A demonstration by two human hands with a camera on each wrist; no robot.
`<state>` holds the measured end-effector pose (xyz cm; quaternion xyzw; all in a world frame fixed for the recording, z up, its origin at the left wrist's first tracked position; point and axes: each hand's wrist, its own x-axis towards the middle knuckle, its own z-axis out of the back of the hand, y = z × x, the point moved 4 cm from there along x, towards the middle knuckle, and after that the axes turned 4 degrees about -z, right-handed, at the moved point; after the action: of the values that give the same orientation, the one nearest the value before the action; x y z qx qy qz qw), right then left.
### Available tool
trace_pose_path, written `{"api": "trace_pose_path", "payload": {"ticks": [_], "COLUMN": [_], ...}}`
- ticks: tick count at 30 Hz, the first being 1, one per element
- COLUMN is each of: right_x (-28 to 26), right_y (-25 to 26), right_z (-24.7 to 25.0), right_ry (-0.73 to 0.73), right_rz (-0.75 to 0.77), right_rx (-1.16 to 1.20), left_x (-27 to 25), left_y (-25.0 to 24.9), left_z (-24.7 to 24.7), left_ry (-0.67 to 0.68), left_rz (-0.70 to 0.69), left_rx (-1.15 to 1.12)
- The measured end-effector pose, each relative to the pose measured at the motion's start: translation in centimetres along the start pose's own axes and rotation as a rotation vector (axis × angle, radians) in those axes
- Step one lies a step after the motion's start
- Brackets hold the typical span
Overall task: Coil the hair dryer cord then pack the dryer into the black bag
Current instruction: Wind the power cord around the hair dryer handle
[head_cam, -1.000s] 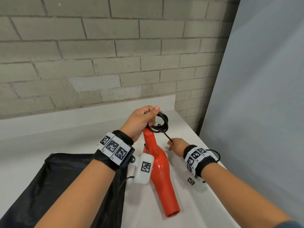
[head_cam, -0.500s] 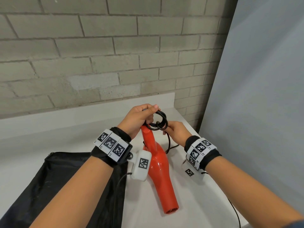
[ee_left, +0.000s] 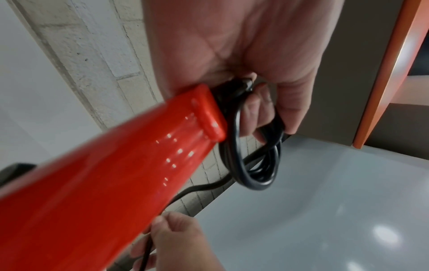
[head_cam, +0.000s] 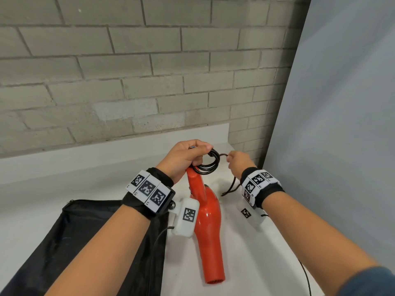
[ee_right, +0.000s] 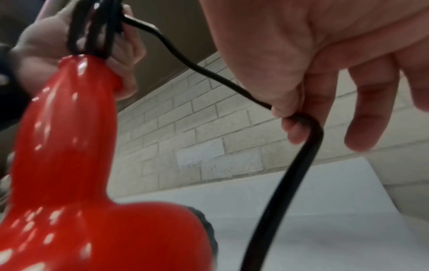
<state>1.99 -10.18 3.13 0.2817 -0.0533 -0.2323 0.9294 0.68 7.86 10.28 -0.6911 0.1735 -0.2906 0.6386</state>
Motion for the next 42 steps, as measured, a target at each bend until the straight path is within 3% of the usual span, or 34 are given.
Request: {"api": "trace_pose_path", "payload": {"ticks": [3, 6, 8, 10, 14, 19, 23, 27, 31, 42], "right_x": [-1.0, -4.1, -5.5, -6.3, -5.5, -4.6, -5.9, -7.4, -9.0, -10.6], "right_y": [0.5, 2.7, 3.7, 4.1, 3.6, 5.1, 7.2, 8.9, 8.9, 5.0], "right_z": [-0.3, 0.0, 0.2, 0.3, 1.7, 5.1, 7.4, 7.7, 6.6, 0.9], "right_ry": [0.067, 0.286, 0.463, 0.535, 0.357, 0.04, -0.158, -0.231, -0.271, -0.416], "right_rz": [0.156, 0.415, 0.487, 0.503, 0.435, 0.43, 0.507, 0.61, 0.682, 0.599], "right_rx": [0.02, 0.27, 0.441, 0.616, 0.672, 0.463, 0.352, 0.253, 0.321, 0.469], "left_x": [0.1, 0.2, 0.3, 0.4, 0.4, 0.9, 1.2, 1.4, 1.5, 1.8], "left_y": [0.0, -0.1, -0.2, -0.1, 0.0, 0.0, 0.2, 0.0, -0.1, 0.6], "left_z": [0.0, 0.1, 0.2, 0.5, 0.4, -0.4, -0.2, -0.7, -0.7, 0.5], "left_ry": [0.015, -0.005, -0.029, -0.039, -0.014, 0.026, 0.016, 0.038, 0.035, -0.054], "left_rz": [-0.013, -0.042, -0.056, -0.062, -0.067, -0.057, -0.097, -0.121, -0.141, -0.095], "left_rx": [0.0, 0.002, 0.023, 0.041, 0.039, -0.099, 0.069, 0.151, 0.231, 0.159]}}
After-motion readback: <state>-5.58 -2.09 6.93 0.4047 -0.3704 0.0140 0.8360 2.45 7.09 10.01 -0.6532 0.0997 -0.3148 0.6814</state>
